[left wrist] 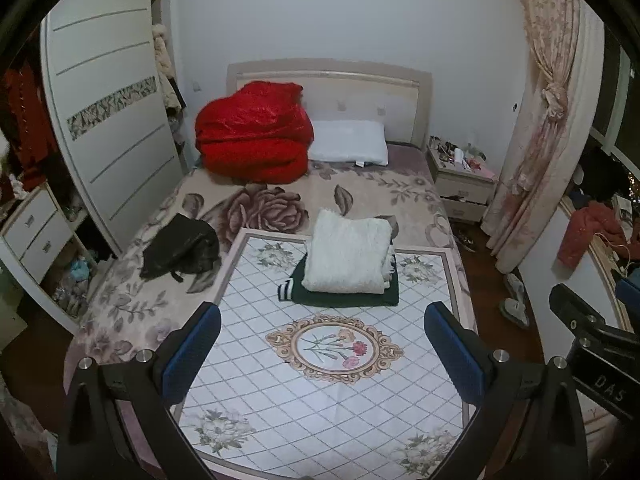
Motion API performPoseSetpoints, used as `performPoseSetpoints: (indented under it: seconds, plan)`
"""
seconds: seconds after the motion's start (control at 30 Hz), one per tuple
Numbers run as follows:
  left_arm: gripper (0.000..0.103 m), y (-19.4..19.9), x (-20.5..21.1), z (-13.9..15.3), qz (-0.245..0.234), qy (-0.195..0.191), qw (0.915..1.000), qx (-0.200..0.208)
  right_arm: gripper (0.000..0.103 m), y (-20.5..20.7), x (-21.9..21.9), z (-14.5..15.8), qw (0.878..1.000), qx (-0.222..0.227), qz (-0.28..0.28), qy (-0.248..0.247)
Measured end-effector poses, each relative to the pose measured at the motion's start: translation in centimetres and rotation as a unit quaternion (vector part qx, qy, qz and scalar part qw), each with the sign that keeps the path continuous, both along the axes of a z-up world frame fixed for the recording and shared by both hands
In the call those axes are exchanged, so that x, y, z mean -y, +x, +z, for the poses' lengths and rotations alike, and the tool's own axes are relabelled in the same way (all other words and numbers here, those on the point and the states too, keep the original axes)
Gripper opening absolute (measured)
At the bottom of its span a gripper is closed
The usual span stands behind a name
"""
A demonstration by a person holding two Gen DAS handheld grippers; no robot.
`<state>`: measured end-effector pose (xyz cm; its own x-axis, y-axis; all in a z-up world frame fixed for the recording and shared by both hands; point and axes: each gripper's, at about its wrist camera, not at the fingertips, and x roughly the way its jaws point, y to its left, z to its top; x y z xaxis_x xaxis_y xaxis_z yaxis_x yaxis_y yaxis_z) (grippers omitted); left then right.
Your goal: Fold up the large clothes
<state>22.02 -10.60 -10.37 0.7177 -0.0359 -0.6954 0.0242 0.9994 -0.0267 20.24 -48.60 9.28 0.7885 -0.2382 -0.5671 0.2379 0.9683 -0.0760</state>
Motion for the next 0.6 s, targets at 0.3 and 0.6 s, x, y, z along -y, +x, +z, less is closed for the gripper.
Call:
performPoseSetpoints:
  seconds: [0.3,0.6]
  plan:
    - [0.103,-2.8,-0.9,2.7,0.008,0.007,0.9994,0.034,0.103,-5.1,0.4,2.4,1.000,0.021,0.003,0.012]
    - [0.103,-4.4,-1.0,3.7,0.006,-0.001,0.9991,0.042,0.103,-7.5,0.7,4.1,0.999,0.036,0.011,0.015]
